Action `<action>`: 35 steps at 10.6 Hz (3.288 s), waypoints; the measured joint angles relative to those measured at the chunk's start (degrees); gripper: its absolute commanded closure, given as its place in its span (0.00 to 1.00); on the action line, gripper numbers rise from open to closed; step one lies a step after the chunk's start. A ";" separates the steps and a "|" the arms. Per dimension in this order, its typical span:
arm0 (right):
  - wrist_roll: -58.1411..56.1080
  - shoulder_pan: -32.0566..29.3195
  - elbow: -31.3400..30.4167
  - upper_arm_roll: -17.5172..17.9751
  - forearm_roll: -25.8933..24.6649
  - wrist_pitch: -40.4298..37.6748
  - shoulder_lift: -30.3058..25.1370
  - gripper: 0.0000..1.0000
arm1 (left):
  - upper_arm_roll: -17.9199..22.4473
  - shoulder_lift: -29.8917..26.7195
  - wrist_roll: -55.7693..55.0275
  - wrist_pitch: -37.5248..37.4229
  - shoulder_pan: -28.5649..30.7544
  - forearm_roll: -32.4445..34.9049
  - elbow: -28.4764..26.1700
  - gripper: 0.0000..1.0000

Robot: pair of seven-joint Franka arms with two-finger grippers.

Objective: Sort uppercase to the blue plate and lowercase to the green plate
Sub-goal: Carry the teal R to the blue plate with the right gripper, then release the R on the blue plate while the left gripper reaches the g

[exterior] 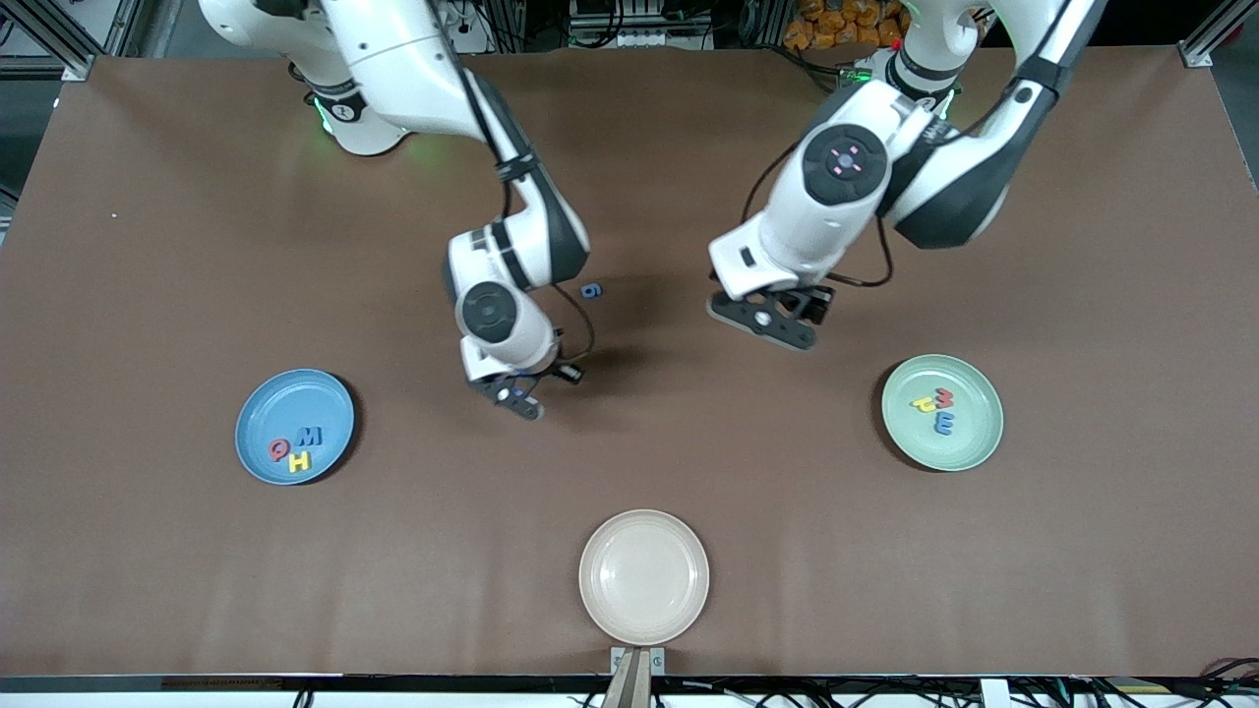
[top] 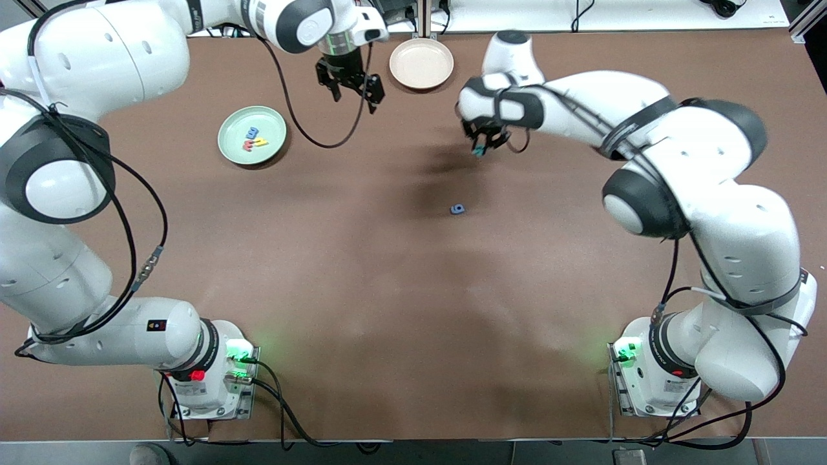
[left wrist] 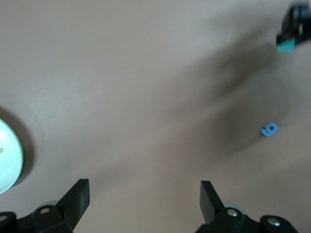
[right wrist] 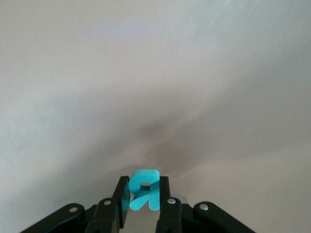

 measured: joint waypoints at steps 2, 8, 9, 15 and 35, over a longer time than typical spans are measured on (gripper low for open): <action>-11.84 -8.31 -0.09 -0.10 -4.54 -2.51 -1.86 1.00 | -3.16 0.16 -0.81 1.35 -0.30 0.00 -0.63 0.00; -43.00 -27.14 -0.19 0.32 -11.71 -4.29 -3.55 1.00 | -5.01 10.08 0.78 17.96 -12.04 12.21 -2.97 0.00; -45.02 -28.44 -0.19 0.34 -13.11 -5.88 -4.42 1.00 | -4.74 13.69 1.26 21.29 -13.90 16.83 -2.97 0.00; -48.44 -31.36 -3.98 0.44 -21.22 -10.60 -10.30 0.00 | 1.15 24.09 15.37 25.12 -22.47 23.38 1.19 0.00; -48.39 -49.89 11.70 20.47 -23.12 -38.97 -34.67 0.00 | 9.56 32.00 20.79 26.35 -33.15 24.10 6.57 0.31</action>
